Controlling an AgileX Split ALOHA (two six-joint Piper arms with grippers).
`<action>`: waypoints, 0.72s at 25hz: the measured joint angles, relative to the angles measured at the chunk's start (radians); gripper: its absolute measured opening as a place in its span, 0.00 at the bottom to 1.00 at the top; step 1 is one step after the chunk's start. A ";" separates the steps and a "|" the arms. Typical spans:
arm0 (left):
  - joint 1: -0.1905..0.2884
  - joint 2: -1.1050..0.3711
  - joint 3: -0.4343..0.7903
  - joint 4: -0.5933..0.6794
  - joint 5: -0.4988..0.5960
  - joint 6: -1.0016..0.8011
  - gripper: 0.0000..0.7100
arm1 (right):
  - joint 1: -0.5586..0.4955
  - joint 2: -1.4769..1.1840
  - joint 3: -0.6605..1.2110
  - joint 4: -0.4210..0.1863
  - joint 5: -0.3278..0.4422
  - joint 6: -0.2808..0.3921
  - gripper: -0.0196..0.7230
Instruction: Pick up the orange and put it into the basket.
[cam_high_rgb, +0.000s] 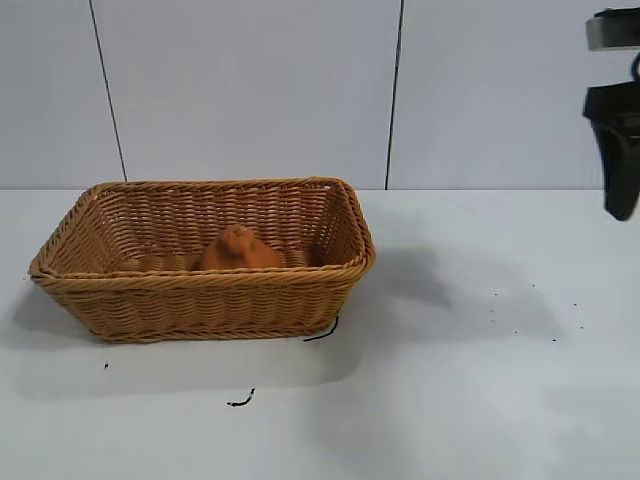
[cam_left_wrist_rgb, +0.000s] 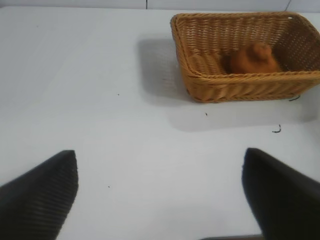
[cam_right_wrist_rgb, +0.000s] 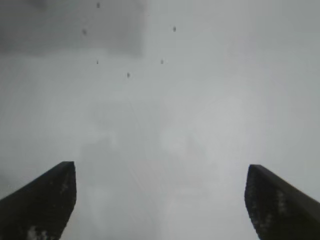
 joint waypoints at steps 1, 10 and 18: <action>0.000 0.000 0.000 0.000 0.000 0.000 0.90 | 0.000 -0.047 0.059 0.000 0.000 0.000 0.91; 0.000 0.000 0.000 0.000 0.001 0.000 0.90 | 0.000 -0.538 0.472 -0.001 -0.059 -0.006 0.91; 0.000 0.000 0.000 -0.001 0.001 0.000 0.90 | 0.000 -0.993 0.658 -0.001 -0.189 -0.012 0.91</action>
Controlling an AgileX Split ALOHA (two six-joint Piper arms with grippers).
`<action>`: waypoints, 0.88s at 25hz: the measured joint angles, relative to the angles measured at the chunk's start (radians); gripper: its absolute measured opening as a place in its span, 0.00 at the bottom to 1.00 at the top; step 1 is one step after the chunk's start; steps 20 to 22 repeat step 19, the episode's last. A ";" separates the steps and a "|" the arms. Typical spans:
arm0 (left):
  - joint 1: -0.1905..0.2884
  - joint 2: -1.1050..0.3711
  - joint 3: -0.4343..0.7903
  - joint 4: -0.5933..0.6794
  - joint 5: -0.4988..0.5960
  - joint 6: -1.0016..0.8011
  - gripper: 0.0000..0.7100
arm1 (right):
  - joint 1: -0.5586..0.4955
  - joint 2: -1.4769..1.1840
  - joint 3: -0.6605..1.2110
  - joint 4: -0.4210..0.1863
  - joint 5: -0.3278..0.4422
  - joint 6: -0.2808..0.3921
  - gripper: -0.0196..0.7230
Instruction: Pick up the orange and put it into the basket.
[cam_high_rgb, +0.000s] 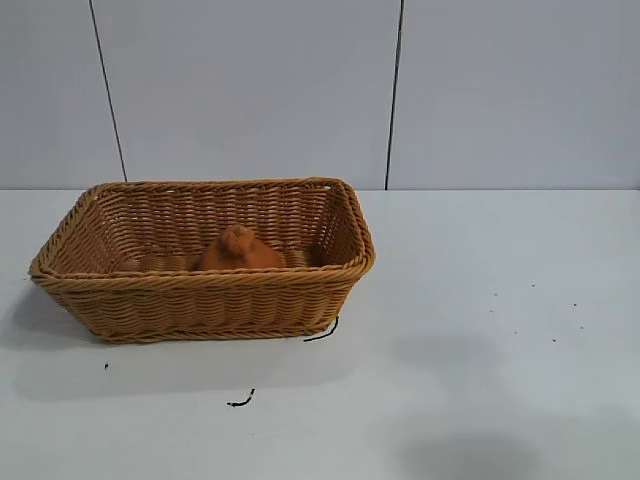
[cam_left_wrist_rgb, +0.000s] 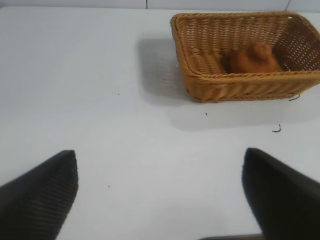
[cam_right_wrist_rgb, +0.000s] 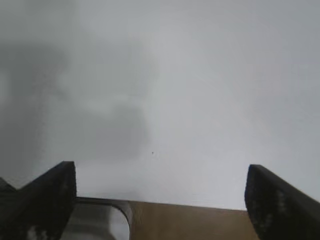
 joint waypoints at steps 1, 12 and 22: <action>0.000 0.000 0.000 0.000 0.000 0.000 0.90 | 0.000 -0.046 0.001 0.000 -0.002 0.000 0.91; 0.000 0.000 0.000 0.001 0.000 0.000 0.90 | 0.000 -0.469 0.004 0.000 -0.002 0.000 0.91; 0.000 0.000 0.000 0.001 0.000 0.000 0.90 | 0.000 -0.552 0.004 -0.002 0.000 0.000 0.91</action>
